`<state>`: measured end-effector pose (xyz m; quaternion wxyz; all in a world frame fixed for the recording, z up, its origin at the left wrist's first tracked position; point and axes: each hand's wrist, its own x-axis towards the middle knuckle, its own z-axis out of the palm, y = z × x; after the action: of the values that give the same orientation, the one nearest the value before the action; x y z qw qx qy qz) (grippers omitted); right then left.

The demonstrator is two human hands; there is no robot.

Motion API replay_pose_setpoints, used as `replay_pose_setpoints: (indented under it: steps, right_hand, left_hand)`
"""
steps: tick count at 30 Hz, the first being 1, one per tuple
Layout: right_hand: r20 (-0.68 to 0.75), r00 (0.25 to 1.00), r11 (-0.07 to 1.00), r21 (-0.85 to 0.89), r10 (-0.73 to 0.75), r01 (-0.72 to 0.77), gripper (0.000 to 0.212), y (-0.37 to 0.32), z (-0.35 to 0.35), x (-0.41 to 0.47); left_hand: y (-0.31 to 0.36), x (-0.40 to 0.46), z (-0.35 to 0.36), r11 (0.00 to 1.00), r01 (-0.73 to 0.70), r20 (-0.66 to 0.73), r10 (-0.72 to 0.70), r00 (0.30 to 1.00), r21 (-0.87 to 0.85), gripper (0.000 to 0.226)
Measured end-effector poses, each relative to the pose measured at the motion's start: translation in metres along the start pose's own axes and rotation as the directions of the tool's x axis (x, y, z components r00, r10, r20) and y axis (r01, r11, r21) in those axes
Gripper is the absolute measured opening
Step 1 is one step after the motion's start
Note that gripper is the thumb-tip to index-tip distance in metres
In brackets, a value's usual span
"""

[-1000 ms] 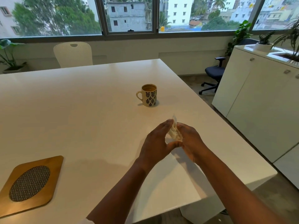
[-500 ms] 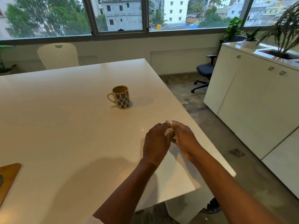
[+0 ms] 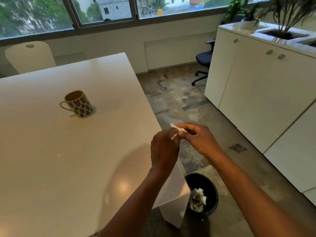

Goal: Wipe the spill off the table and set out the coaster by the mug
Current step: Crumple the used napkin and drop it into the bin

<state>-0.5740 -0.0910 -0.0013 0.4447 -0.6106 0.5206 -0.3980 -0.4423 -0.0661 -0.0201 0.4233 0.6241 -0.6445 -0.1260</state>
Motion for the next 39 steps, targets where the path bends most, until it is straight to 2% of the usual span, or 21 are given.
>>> replay_pose_setpoints:
  steps: [6,10,13,16,18,24,27,32,36,39]
  right_hand:
    - [-0.079,0.995,0.978,-0.206,-0.059,0.041,0.020,0.030,-0.062,-0.002]
    - [-0.161,0.987,0.984,-0.180,-0.015,-0.014,0.019,0.066,-0.092,-0.012]
    - [-0.236,0.972,0.984,-0.169,0.021,-0.063,0.022,0.097,-0.101,-0.021]
    - [-0.298,0.951,0.981,-0.142,0.084,-0.131,0.030,0.138,-0.100,-0.030]
    - [-0.310,0.945,0.968,-0.184,0.107,-0.171,0.034,0.166,-0.094,-0.034]
    - [-0.295,0.940,0.926,-0.279,0.169,-0.254,0.024,0.249,-0.072,-0.037]
    - [-0.280,0.936,0.899,-0.318,0.213,-0.300,0.018,0.289,-0.063,-0.036]
    - [-0.294,0.915,0.848,-0.374,0.275,-0.375,0.021,0.339,-0.046,-0.029]
    - [-0.309,0.901,0.823,-0.390,0.306,-0.413,0.020,0.368,-0.030,-0.020]
    - [-0.337,0.885,0.812,-0.383,0.321,-0.440,0.017,0.387,-0.021,-0.017]
  left_hand:
    - [0.041,-0.002,0.055,0.991,0.113,0.005,-0.113,0.994,-0.072,0.007]
    - [0.061,-0.019,0.102,0.968,0.202,0.048,-0.197,0.979,-0.150,0.006]
    - [0.060,-0.032,0.140,0.958,0.249,0.099,-0.237,0.967,-0.141,0.007]
    - [0.045,-0.047,0.176,0.939,0.323,0.172,-0.301,0.938,-0.120,0.008]
    - [0.030,-0.058,0.195,0.933,0.352,0.207,-0.329,0.921,-0.081,0.010]
    - [-0.022,-0.087,0.247,0.911,0.411,0.327,-0.401,0.856,0.041,0.015]
    - [-0.047,-0.100,0.269,0.912,0.407,0.396,-0.395,0.829,0.058,0.018]
    - [-0.075,-0.120,0.291,0.911,0.411,0.515,-0.360,0.778,0.015,0.025]
    - [-0.102,-0.134,0.305,0.879,0.472,0.513,-0.439,0.738,0.073,0.032]
    - [-0.107,-0.138,0.314,0.869,0.489,0.507,-0.454,0.733,0.071,0.032]
